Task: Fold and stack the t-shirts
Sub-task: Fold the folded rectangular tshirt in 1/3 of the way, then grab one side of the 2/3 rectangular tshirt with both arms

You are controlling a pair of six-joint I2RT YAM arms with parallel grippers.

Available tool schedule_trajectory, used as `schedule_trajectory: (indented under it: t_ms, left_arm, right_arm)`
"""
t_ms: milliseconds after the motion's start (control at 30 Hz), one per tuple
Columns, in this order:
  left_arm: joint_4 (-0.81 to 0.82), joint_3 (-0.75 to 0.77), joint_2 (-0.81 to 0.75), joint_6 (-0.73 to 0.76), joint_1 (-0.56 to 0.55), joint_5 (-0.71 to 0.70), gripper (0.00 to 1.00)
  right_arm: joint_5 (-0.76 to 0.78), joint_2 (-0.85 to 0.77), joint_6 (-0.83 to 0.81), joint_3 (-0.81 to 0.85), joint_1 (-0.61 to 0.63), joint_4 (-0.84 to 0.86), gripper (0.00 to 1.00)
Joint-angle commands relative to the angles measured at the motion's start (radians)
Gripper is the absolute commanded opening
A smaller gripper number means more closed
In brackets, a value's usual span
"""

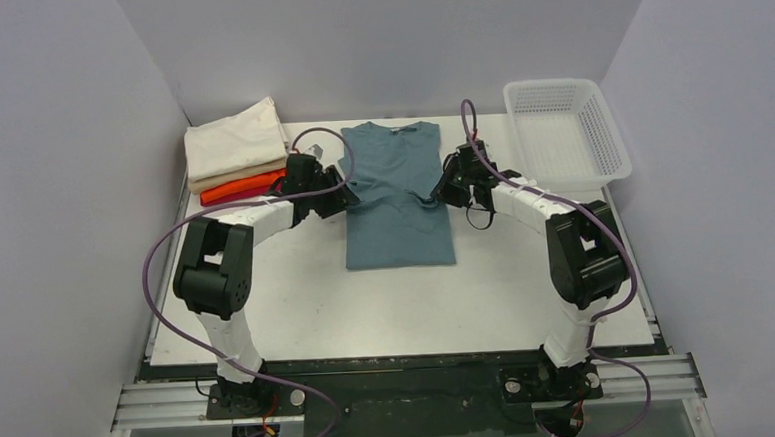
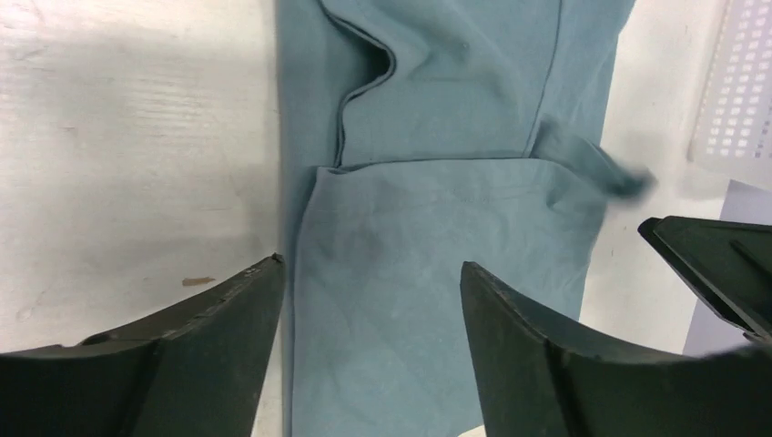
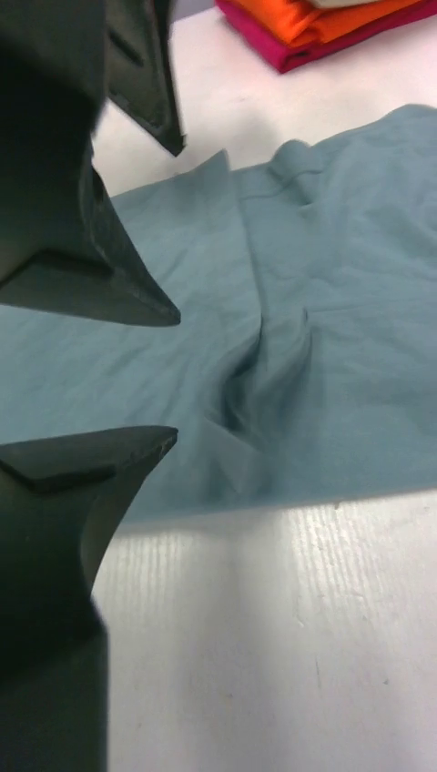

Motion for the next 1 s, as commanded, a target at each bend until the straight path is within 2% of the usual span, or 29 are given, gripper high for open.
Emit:
schedule_trajectory:
  t_ms: [0, 67, 100, 167, 233, 500, 700, 767, 800, 867, 967]
  left_arm:
    - [-0.078, 0.079, -0.036, 0.021, 0.016, -0.033, 0.83]
    - [-0.104, 0.078, -0.075, 0.033, 0.016, -0.062, 0.85]
    - [-0.108, 0.071, -0.092, 0.037, 0.016, -0.073, 0.85]
    - [-0.114, 0.031, -0.158, 0.039, 0.016, -0.077, 0.85]
    - [-0.125, -0.023, -0.21, 0.036, 0.013, -0.072, 0.86]
    - [-0.128, -0.317, -0.357, -0.012, -0.086, -0.067, 0.89]
    - [-0.079, -0.407, -0.329, -0.067, -0.123, -0.092, 0.89]
    - [-0.069, -0.413, -0.311, -0.073, -0.126, -0.098, 0.82]
    - [-0.068, -0.415, -0.304, -0.075, -0.126, -0.092, 0.74]
    - [-0.068, -0.425, -0.294, -0.079, -0.128, -0.084, 0.66]
    - [-0.058, -0.449, -0.295, -0.083, -0.132, -0.082, 0.62]
  right_arm:
    - [-0.002, 0.019, -0.026, 0.101, -0.02, -0.056, 0.48]
    - [0.017, -0.002, -0.043, 0.113, -0.018, -0.104, 0.65]
    - [0.031, -0.027, -0.049, 0.101, -0.018, -0.127, 0.78]
    - [0.042, -0.074, -0.055, 0.063, -0.016, -0.152, 0.84]
    - [0.045, -0.133, -0.053, -0.007, -0.016, -0.161, 0.86]
    - [-0.046, -0.376, 0.014, -0.366, 0.008, -0.152, 0.85]
    - [-0.077, -0.425, 0.084, -0.517, 0.022, -0.076, 0.82]
    - [-0.079, -0.419, 0.106, -0.537, 0.027, -0.046, 0.8]
    - [-0.08, -0.414, 0.118, -0.547, 0.028, -0.032, 0.78]
    - [-0.079, -0.408, 0.127, -0.557, 0.03, -0.024, 0.75]
    - [-0.076, -0.406, 0.135, -0.566, 0.033, -0.02, 0.7]
